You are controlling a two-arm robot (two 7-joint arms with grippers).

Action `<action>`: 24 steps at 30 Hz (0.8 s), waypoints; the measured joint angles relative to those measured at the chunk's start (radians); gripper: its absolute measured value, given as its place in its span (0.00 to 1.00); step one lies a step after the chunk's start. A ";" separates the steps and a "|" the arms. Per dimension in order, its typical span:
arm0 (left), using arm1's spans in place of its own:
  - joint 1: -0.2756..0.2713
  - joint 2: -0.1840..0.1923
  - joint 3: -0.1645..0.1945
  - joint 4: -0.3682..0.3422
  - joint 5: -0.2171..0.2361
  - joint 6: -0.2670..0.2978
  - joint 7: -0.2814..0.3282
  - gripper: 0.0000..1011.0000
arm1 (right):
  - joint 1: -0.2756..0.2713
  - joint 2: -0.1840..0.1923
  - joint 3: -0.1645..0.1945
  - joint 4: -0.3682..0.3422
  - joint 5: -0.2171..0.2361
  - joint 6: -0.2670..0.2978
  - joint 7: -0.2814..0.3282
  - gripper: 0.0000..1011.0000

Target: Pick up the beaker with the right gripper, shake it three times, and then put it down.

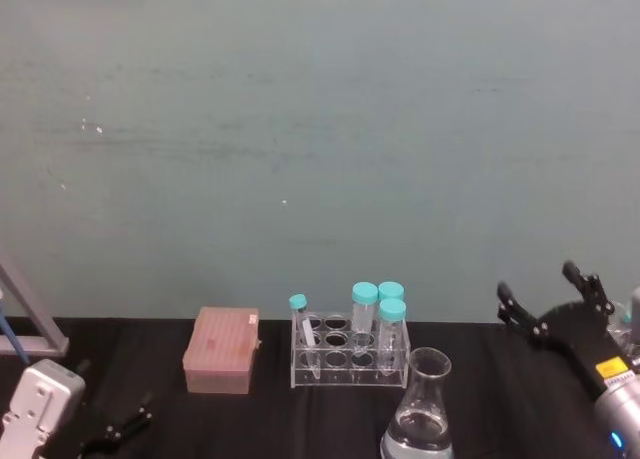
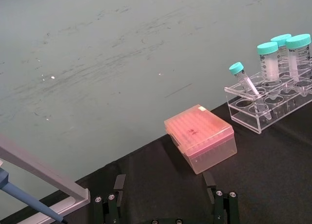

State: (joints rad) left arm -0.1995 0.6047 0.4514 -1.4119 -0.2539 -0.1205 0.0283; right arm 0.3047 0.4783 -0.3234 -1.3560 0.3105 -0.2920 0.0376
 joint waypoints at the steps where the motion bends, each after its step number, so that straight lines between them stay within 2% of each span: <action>1: 0.000 0.000 0.000 0.000 0.000 0.000 0.000 0.99 | -0.006 0.002 0.009 -0.027 0.032 0.009 0.027 0.99; 3: 0.000 0.000 0.000 0.000 0.000 0.000 0.000 0.99 | -0.012 0.005 0.016 -0.051 0.061 0.024 0.054 0.99; 4: 0.000 0.000 0.000 0.000 0.000 0.000 0.000 0.99 | -0.019 0.009 0.023 -0.081 0.095 0.050 0.083 0.99; 7: 0.000 0.000 0.000 0.000 0.000 0.000 0.000 0.99 | -0.030 0.015 0.030 -0.120 0.139 0.100 0.123 0.99; 8: 0.000 0.000 0.000 0.000 0.000 0.000 0.000 0.99 | -0.037 0.020 0.032 -0.142 0.168 0.138 0.150 0.99; 11: 0.000 0.000 0.000 0.000 0.000 0.000 0.000 0.99 | -0.047 0.029 0.032 -0.181 0.208 0.208 0.192 0.99; 18: 0.000 0.000 0.000 0.000 0.000 0.000 0.000 0.99 | -0.057 0.051 0.022 -0.230 0.222 0.325 0.238 0.99; 24: 0.000 0.000 0.000 0.000 0.000 0.000 0.000 0.99 | -0.065 0.053 0.020 -0.235 0.223 0.389 0.258 0.99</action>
State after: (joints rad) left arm -0.1995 0.6047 0.4514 -1.4120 -0.2539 -0.1206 0.0283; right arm 0.2397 0.5312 -0.3034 -1.5911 0.5339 0.0966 0.2951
